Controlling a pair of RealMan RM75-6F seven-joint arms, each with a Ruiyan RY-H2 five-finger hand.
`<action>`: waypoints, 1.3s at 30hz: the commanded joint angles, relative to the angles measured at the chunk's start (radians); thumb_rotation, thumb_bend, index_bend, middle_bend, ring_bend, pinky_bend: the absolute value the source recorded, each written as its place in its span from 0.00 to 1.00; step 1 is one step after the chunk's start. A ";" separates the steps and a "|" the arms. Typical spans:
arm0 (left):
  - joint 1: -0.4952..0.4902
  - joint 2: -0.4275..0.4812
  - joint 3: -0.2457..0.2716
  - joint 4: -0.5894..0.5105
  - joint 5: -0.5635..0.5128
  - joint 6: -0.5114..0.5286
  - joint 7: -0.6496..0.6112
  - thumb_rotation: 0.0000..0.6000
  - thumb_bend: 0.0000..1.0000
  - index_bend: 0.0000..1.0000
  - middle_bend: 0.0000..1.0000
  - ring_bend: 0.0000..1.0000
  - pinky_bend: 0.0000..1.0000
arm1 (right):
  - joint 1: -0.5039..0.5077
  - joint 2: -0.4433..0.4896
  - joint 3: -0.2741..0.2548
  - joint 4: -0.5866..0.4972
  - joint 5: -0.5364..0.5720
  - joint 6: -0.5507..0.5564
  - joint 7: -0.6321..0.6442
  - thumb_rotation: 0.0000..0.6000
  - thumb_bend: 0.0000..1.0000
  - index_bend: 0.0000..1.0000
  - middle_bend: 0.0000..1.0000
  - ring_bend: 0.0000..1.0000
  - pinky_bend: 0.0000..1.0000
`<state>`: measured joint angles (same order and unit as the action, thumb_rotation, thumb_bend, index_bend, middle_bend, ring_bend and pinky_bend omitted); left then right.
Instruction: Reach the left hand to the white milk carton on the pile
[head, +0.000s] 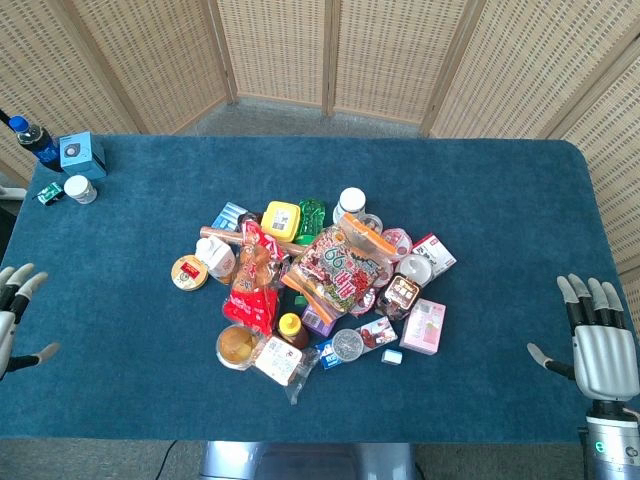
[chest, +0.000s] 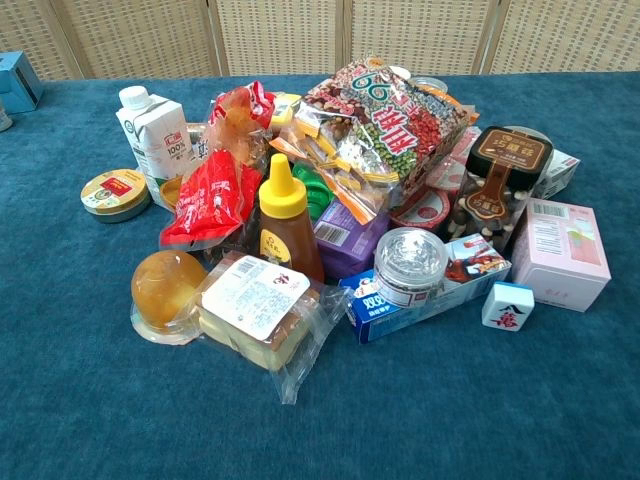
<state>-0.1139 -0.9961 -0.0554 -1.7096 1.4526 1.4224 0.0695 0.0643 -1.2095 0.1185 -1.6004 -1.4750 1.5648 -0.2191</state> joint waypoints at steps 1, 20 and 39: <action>-0.069 -0.066 -0.033 0.092 -0.005 -0.080 -0.087 1.00 0.02 0.00 0.00 0.00 0.00 | 0.001 -0.003 0.000 0.002 0.000 0.000 -0.003 0.82 0.00 0.00 0.00 0.00 0.00; -0.329 -0.303 -0.166 0.172 -0.195 -0.333 0.002 1.00 0.01 0.00 0.00 0.00 0.00 | 0.001 0.002 0.002 0.002 0.005 -0.002 0.008 0.82 0.00 0.00 0.00 0.00 0.00; -0.509 -0.468 -0.221 0.249 -0.295 -0.432 0.077 1.00 0.02 0.00 0.00 0.00 0.00 | -0.001 0.009 0.010 0.000 0.018 -0.002 0.026 0.82 0.00 0.00 0.00 0.00 0.00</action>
<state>-0.6172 -1.4585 -0.2763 -1.4668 1.1586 0.9926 0.1444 0.0636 -1.2002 0.1282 -1.6002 -1.4573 1.5627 -0.1928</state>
